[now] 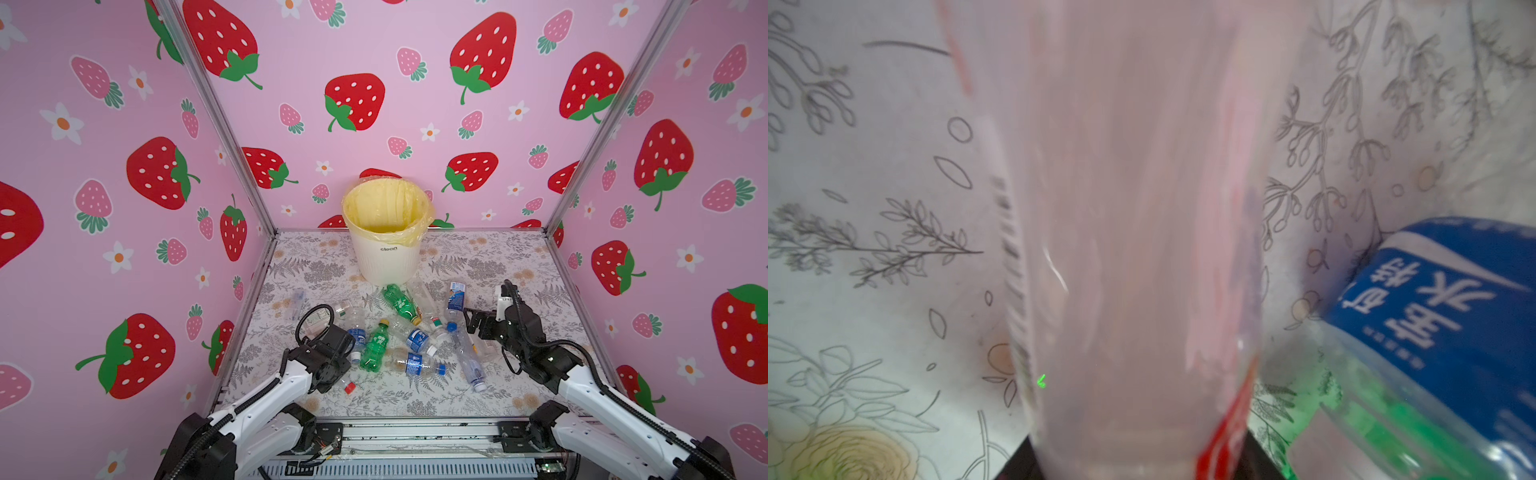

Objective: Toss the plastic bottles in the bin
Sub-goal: 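Lift the red-capped bottle with the left gripper while the right hovers over the pile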

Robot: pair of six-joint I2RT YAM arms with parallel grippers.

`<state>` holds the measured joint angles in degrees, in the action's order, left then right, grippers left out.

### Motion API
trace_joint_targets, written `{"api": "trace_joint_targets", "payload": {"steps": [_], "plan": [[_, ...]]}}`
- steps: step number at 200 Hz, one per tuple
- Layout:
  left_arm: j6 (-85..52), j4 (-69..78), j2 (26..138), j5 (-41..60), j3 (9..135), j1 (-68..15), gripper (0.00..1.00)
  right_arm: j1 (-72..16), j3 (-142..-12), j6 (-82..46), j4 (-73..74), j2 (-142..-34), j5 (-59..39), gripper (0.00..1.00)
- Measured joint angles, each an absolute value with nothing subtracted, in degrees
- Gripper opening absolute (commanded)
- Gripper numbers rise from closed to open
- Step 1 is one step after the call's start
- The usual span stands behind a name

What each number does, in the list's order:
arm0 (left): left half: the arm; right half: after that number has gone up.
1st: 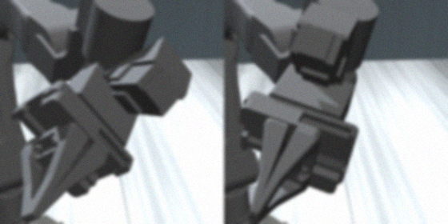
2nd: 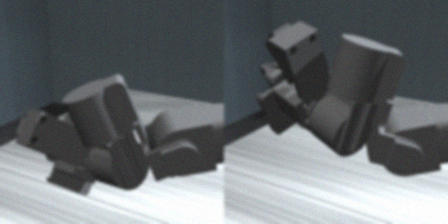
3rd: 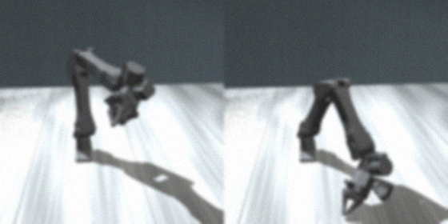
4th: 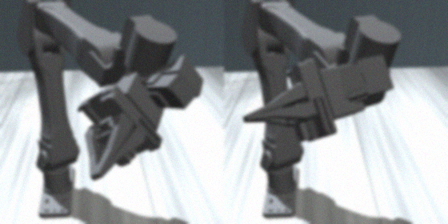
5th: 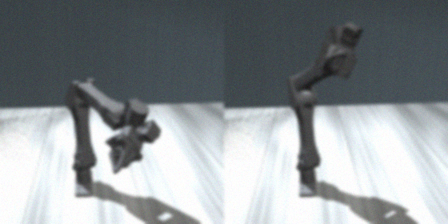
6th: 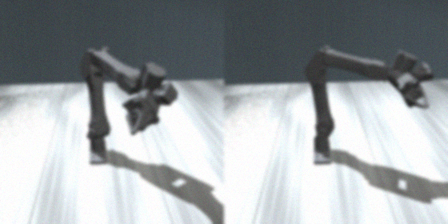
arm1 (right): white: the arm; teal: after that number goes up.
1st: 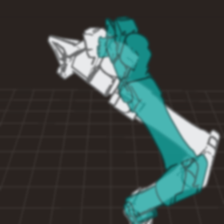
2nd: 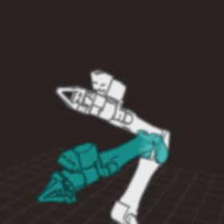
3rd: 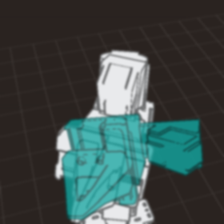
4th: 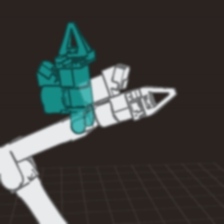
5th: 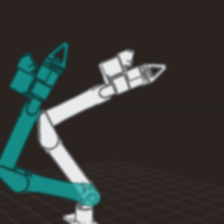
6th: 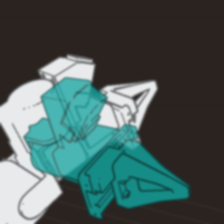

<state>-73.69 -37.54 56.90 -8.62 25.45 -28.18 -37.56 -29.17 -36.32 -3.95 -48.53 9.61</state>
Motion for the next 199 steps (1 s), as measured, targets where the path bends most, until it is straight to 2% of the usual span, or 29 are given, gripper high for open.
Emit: {"api": "trace_joint_targets", "payload": {"steps": [116,199], "plan": [[-73.45,-42.24,50.92,-10.61,24.71,-29.8,0.47,-37.17,-28.1,-36.42,-3.95,-47.48,8.93,0.99],[-63.4,-47.88,44.77,-15.03,36.49,-30.04,0.48,-36.95,-28.08,-36.42,-4.49,-45.82,8.58,0.99]]}}
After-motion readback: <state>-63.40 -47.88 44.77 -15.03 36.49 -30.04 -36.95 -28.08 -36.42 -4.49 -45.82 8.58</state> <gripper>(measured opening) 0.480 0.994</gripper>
